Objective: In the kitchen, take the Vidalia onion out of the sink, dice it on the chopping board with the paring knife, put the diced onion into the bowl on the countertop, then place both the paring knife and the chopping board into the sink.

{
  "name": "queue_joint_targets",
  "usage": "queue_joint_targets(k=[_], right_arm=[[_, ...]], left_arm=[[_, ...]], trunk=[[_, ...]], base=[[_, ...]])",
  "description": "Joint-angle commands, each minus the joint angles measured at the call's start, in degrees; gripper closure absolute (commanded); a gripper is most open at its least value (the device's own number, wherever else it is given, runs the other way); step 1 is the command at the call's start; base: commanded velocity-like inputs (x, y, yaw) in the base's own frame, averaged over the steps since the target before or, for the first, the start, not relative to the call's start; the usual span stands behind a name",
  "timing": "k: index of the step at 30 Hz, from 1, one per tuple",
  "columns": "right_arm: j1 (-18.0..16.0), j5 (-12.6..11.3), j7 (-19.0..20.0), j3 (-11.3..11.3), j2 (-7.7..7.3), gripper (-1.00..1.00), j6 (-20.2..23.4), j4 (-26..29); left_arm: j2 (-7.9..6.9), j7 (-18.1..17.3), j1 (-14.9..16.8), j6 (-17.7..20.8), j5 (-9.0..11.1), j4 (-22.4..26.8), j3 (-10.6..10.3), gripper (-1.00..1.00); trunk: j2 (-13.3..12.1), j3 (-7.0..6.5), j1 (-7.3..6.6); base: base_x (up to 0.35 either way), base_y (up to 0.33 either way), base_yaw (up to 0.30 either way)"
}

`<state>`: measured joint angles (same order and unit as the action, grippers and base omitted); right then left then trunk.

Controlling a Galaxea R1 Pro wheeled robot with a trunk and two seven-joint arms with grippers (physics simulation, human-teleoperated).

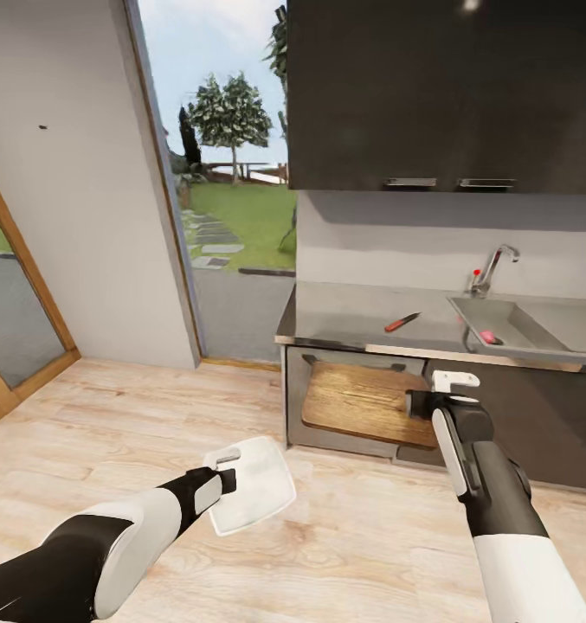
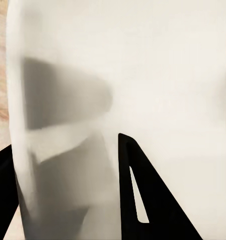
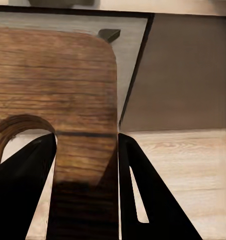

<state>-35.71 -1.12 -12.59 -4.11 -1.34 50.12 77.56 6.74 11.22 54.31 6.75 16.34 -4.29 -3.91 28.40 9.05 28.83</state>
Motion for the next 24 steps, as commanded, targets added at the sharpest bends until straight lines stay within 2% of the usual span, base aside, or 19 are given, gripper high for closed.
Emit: queue_joint_targets(k=[1,3,5,6,9,10,12,15,20,24], right_arm=[[-0.1,-0.2,-0.2,0.0,-0.40,1.00,0.1,-0.5],[-0.1,-0.1,0.0,0.0,-2.10,1.00,-0.1,-2.2],[-0.1,-0.2,1.2,0.0,-4.91,1.00,-2.2,-6.9],[-0.1,-0.1,2.5,0.0,-6.04,1.00,-4.5,-9.8],[-0.1,0.0,5.1,-0.1,-8.16,1.00,-9.4,-16.4],[-0.1,0.0,5.8,-0.1,-8.98,1.00,-11.6,-19.4],[-0.1,0.1,6.3,-0.2,-9.58,1.00,-15.0,-23.8],[-0.1,0.1,6.5,-0.3,-9.90,1.00,-19.2,-28.8],[-0.1,0.2,6.6,-0.3,-9.99,1.00,-22.6,-34.0],[-0.1,0.2,6.6,-0.2,-10.00,1.00,-25.9,-38.2]], left_arm=[[0.00,0.1,0.1,0.1,0.4,0.0,-0.3,1.00],[-0.03,0.1,0.1,0.2,0.4,0.3,-0.2,1.00],[-0.05,0.1,0.0,1.7,0.3,2.0,0.0,1.00],[-0.14,0.1,0.0,3.8,0.3,4.2,0.0,1.00],[-0.40,0.1,0.0,11.2,0.2,11.8,-0.1,1.00],[-0.62,0.1,0.0,15.8,0.2,17.3,-0.2,1.00],[-1.00,0.1,0.0,22.4,0.1,25.1,-0.3,1.00],[-1.28,0.1,0.0,29.3,0.0,33.4,-0.4,1.00],[-1.91,0.1,0.0,40.1,0.0,45.5,-0.4,1.00],[-2.01,0.2,0.0,48.6,-0.1,57.4,-0.4,1.00]], trunk=[[0.1,0.11,0.03],[0.1,0.11,0.03],[0.1,0.11,0.03],[0.1,0.11,0.03],[0.1,0.11,0.03],[0.1,0.11,0.03],[0.1,0.11,0.03],[0.1,0.11,0.03],[0.1,0.11,0.03],[0.1,0.11,0.03]], base=[[0.000,-0.055,0.000],[0.000,-0.029,0.000],[0.000,-0.009,0.000],[0.000,-0.003,0.000],[0.000,-0.001,0.000],[0.000,0.000,0.000],[0.000,0.000,0.000],[0.000,0.000,0.000],[0.000,0.000,0.000],[0.000,0.000,0.000]])
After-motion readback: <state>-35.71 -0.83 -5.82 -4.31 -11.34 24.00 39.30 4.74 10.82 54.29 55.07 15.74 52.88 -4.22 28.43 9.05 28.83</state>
